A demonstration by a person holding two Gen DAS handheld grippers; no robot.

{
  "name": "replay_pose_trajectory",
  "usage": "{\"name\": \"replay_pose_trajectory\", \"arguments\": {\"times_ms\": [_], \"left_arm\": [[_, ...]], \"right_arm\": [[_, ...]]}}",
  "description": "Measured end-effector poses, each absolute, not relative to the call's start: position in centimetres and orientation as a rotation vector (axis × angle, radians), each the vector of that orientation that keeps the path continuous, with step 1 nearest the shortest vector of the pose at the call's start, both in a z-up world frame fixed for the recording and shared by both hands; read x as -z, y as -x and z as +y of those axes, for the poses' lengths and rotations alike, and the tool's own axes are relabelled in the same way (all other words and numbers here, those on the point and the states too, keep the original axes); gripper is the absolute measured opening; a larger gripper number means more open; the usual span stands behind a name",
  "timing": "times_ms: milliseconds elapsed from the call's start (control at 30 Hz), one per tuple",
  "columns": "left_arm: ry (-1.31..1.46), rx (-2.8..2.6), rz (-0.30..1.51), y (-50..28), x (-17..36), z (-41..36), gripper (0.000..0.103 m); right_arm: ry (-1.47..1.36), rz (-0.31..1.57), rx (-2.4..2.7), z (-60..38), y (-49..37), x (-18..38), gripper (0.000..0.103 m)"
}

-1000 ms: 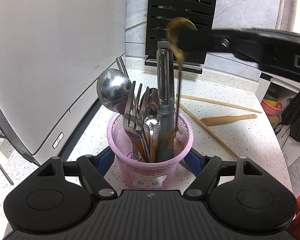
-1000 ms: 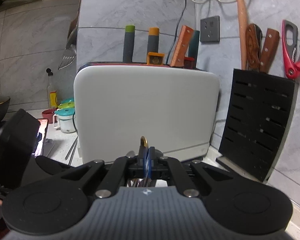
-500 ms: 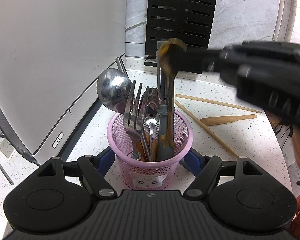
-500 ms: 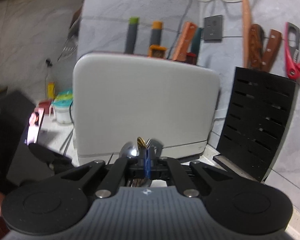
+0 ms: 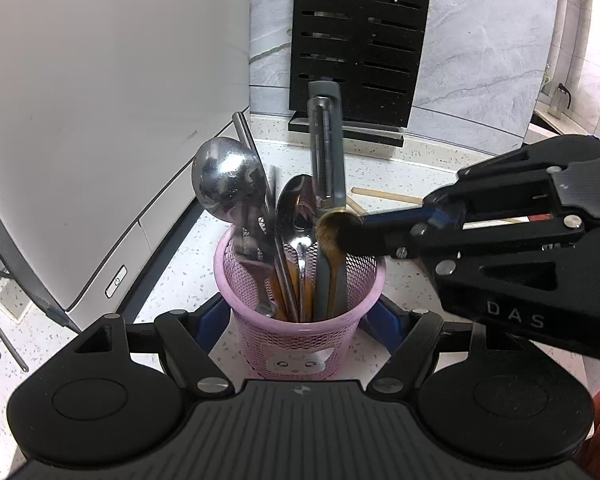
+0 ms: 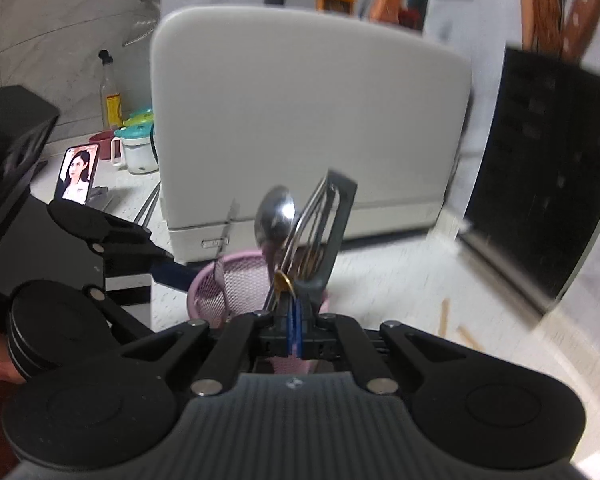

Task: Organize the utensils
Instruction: 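Open the right gripper and withdraw it from the cup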

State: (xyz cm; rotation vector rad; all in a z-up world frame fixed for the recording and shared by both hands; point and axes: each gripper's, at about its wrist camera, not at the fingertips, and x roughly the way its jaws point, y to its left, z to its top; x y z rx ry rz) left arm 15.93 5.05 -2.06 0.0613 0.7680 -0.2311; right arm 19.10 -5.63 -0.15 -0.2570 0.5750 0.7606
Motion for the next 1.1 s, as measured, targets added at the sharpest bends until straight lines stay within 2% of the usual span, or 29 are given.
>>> {"name": "replay_pose_trajectory", "arguments": {"times_ms": [267,400,600,800,1100], "left_arm": [[-0.064,0.230,0.766,-16.0,2.1,5.0,0.087],[-0.062,0.229,0.766,-16.0,2.2,4.9,0.087],[-0.060,0.231,0.764,-16.0,2.2,4.9,0.086],[-0.060,0.225,0.763,-16.0,2.2,4.9,0.086],[-0.055,0.200,0.761,-16.2,2.1,5.4,0.085]], "right_arm": [[0.235,0.613,-0.755,-5.7,-18.8,-0.3,0.000],[0.205,0.620,-0.730,-6.2,-19.2,-1.3,0.013],[0.114,0.617,-0.685,-7.9,-19.7,-3.2,0.025],[0.070,0.656,-0.581,-9.1,-21.2,-3.2,0.025],[0.076,0.833,-0.535,-8.1,-23.9,0.4,0.025]]}}
